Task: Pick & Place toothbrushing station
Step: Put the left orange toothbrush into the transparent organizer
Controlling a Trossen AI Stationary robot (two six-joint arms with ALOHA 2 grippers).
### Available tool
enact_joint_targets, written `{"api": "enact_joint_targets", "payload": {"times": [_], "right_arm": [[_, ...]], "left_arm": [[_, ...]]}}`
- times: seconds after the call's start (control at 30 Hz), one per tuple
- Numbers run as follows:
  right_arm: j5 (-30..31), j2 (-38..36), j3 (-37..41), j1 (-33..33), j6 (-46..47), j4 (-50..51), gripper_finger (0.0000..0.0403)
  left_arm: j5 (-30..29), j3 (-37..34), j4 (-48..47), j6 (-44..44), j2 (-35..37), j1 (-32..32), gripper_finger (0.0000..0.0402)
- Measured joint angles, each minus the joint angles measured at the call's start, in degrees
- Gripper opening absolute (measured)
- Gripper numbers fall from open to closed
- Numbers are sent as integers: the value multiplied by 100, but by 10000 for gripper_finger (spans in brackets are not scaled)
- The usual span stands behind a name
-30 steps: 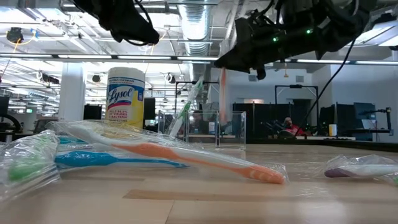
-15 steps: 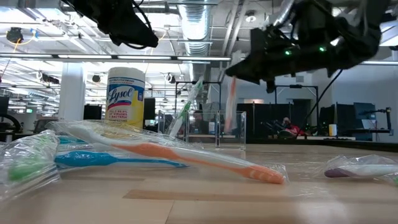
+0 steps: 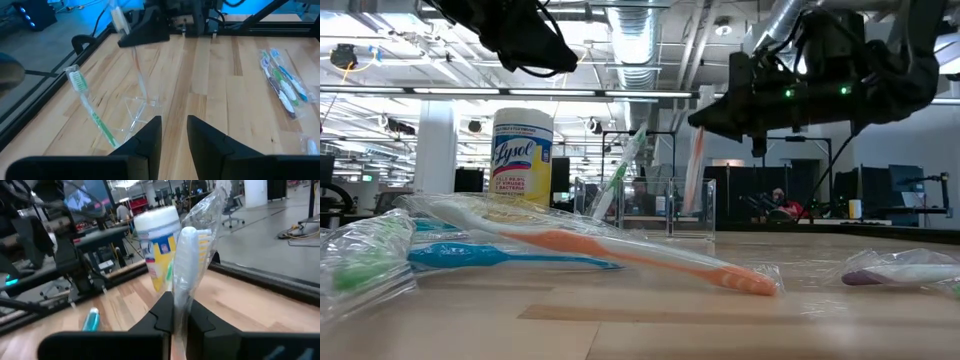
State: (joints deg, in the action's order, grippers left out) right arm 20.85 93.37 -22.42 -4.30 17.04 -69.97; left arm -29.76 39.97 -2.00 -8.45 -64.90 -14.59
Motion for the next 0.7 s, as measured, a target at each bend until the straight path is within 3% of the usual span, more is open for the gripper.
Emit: {"api": "enact_joint_targets", "payload": {"times": [0.3,0.47,0.7], "right_arm": [[-266,941,-6,-46,247,-1220,22],[-307,1019,-19,-49,251,-1308,47],[-305,1019,-19,-76,225,-1292,48]], "left_arm": [[0,0,0,1,0,-2,86],[0,0,2,2,0,-2,86],[0,0,2,0,0,-2,86]]}}
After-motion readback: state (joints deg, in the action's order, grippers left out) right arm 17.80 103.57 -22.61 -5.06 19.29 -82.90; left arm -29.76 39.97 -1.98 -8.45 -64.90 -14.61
